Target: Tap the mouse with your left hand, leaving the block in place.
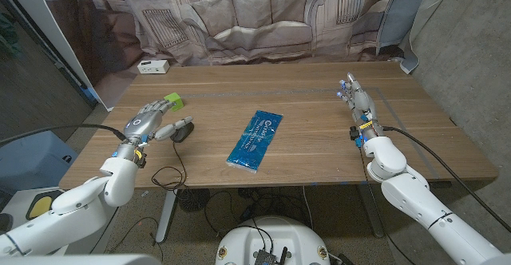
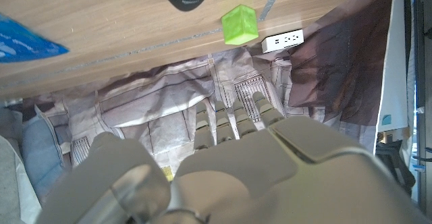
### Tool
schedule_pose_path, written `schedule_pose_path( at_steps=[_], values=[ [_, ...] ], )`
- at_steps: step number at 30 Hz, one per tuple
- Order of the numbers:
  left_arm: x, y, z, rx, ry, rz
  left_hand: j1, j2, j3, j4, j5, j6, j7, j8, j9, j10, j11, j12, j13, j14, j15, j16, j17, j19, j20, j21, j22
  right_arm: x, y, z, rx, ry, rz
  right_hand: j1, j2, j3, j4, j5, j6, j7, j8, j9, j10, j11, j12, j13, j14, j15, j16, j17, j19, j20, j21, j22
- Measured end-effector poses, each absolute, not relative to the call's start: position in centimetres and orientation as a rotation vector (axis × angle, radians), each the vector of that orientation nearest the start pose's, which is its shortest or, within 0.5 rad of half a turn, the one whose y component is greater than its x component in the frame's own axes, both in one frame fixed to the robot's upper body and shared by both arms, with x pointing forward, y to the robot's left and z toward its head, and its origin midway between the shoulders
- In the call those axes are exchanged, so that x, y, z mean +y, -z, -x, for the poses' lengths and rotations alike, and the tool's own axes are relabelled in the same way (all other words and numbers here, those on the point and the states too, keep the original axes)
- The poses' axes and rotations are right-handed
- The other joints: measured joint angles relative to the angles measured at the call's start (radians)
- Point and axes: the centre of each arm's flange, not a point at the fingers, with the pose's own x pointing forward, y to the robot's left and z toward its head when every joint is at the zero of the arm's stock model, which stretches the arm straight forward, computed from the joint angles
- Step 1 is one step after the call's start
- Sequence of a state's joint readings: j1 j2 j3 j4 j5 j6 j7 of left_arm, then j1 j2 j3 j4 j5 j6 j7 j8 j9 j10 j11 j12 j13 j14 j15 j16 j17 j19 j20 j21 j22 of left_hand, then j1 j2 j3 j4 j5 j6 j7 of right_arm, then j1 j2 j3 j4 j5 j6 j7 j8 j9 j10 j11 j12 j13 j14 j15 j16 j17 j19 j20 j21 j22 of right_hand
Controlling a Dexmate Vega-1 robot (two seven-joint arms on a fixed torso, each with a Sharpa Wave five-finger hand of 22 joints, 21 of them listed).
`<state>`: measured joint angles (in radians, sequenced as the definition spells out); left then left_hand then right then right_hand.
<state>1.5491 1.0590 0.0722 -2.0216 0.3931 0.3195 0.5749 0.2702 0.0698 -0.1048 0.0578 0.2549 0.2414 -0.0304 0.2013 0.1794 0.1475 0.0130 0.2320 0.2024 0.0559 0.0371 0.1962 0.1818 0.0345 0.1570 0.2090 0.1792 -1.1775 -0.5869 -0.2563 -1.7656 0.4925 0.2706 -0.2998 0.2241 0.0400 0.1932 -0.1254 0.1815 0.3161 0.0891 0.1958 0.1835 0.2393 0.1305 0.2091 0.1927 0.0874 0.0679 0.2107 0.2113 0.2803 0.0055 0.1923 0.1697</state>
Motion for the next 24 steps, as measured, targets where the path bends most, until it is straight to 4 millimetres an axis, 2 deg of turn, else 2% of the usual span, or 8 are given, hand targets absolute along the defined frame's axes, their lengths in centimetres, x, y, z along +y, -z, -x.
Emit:
schedule_pose_path(
  at_steps=[5,12,18,24],
  values=[
    [37.8,6.4,-47.6,-0.616,-0.471,-1.304,0.000,0.000,0.000,0.000,0.000,0.023,0.008,0.007,0.000,0.010,0.010,0.006,0.000,0.011,0.000,0.000,0.000,0.000,0.000,0.000,0.000,-28.2,4.7,-55.4,-0.691,-0.032,-0.014,0.000,0.000,0.000,0.000,0.000,0.000,0.000,0.000,0.000,0.000,0.000,0.000,0.000,0.000,0.000,0.000,0.000,0.000,0.000,0.000,0.000],
    [37.9,5.0,-47.7,-0.639,-0.510,-1.195,0.005,0.005,0.000,0.000,-0.004,0.045,0.013,0.007,0.000,0.015,0.015,0.006,0.000,0.030,0.006,0.004,0.000,0.004,0.004,0.000,0.000,-28.2,4.8,-55.3,-0.697,-0.043,-0.019,0.000,0.000,0.000,0.000,0.000,0.000,0.000,0.000,0.000,0.000,0.000,0.000,0.000,0.000,0.000,0.000,0.000,0.000,0.000,0.000,0.000],
    [37.6,4.5,-47.9,-0.647,-0.474,-1.132,0.007,0.007,0.000,0.000,-0.004,0.059,0.016,0.015,0.000,0.019,0.020,0.006,0.000,0.038,0.009,0.004,0.000,0.004,0.004,0.000,0.000,-28.2,5.0,-55.3,-0.694,-0.044,-0.021,0.000,0.000,0.000,0.000,0.000,0.000,0.000,0.000,0.000,0.000,0.000,0.000,0.000,0.000,0.000,0.000,0.000,0.000,0.000,0.000,0.000],
    [37.6,3.6,-47.8,-0.669,-0.453,-1.057,0.011,0.011,0.000,0.000,-0.007,0.075,0.032,0.015,0.000,0.032,0.032,0.006,0.000,0.052,0.009,0.004,0.000,0.023,0.002,0.000,0.000,-28.2,5.1,-55.3,-0.693,-0.047,-0.021,0.000,0.000,0.000,0.000,0.000,0.000,0.000,0.000,0.000,0.000,0.000,0.000,0.000,0.000,0.000,0.000,0.000,0.000,0.000,0.000,0.000]
  ],
)
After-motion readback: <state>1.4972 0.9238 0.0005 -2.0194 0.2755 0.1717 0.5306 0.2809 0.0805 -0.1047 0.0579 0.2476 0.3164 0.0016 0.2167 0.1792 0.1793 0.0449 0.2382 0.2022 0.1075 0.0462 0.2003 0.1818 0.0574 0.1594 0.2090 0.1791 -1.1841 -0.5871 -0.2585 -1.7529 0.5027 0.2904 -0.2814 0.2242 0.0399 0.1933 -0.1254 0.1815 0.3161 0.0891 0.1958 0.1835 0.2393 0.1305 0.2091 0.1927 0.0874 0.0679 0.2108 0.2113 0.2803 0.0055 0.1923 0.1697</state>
